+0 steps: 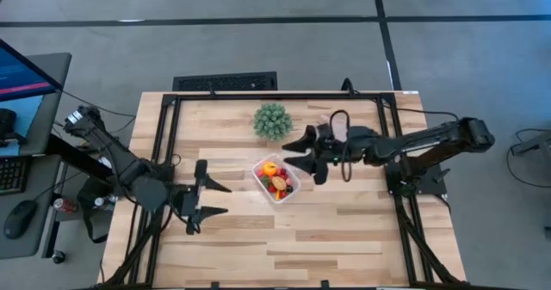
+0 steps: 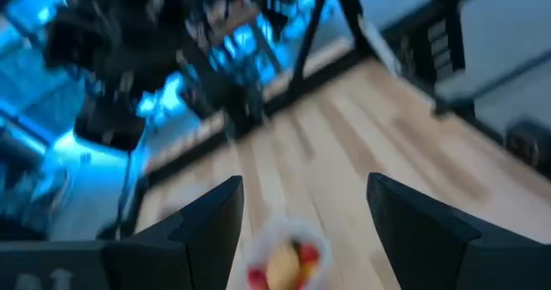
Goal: Pick and placing Produce into tupperware
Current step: Return to Home Position
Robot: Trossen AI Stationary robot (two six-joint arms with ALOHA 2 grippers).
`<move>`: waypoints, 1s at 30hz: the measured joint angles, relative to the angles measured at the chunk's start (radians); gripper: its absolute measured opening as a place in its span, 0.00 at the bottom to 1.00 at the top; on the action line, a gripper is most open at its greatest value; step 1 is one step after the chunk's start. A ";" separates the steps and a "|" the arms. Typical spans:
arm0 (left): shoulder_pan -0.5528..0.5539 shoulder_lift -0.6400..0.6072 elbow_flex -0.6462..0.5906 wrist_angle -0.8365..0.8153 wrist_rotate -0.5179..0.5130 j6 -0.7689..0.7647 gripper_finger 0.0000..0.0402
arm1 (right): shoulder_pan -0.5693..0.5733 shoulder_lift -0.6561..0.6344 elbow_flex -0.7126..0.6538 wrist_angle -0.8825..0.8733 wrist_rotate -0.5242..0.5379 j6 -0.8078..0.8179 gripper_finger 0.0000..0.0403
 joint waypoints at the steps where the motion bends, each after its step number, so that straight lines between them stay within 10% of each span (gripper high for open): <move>1: 0.023 0.000 0.000 0.045 0.031 0.030 0.60 | -0.007 -0.021 0.000 -0.020 0.000 -0.039 0.61; 19: 0.647 0.000 0.000 0.224 0.534 -0.001 0.60 | -0.127 -0.314 0.000 -0.338 -0.040 -0.486 0.61; 30: 0.763 -0.027 -0.004 0.239 0.643 -0.048 0.60 | -0.133 -0.437 -0.001 -0.538 -0.043 -0.583 0.61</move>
